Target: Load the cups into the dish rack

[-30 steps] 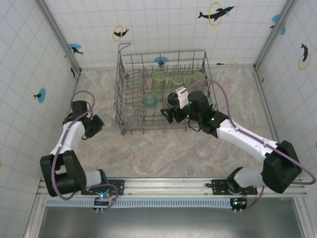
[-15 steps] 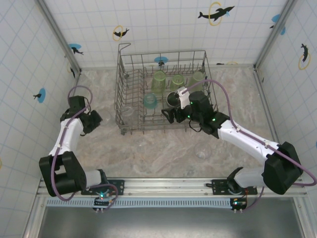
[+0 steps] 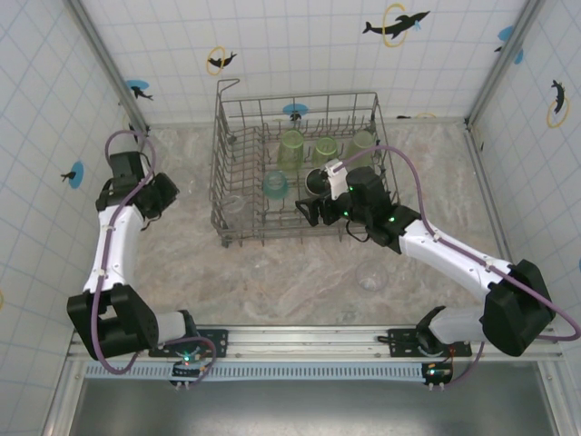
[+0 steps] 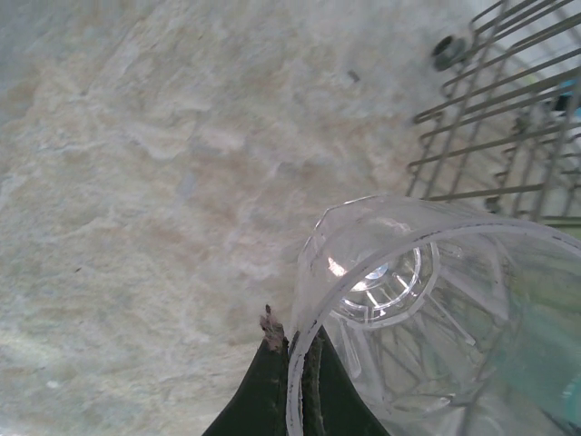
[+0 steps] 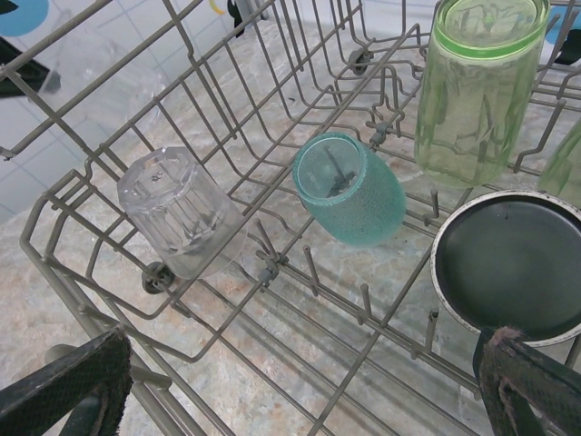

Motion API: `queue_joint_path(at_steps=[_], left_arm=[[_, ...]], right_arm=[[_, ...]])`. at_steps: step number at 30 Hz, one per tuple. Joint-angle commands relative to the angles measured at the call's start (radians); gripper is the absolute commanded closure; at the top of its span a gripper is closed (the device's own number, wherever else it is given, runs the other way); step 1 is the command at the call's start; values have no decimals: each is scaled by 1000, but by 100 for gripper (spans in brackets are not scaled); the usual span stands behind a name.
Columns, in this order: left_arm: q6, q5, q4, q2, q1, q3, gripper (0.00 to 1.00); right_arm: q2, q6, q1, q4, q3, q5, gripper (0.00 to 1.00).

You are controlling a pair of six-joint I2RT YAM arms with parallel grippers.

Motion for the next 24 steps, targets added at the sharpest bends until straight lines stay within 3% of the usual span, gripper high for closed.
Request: queue_joint_path(at_steps=[1, 11, 20, 24], left_arm=[[-48, 71, 43, 16, 9, 69, 100], [-216, 262, 288, 7, 16, 85, 100], [-419, 541, 606, 12, 16, 31, 100], [-445, 583, 650, 18, 16, 50, 100]], right_arm=[[-24, 12, -3, 10, -1, -8, 0], [-9, 14, -3, -14, 24, -8, 0], [22, 32, -13, -14, 64, -31, 0], [44, 62, -28, -5, 100, -72, 0]])
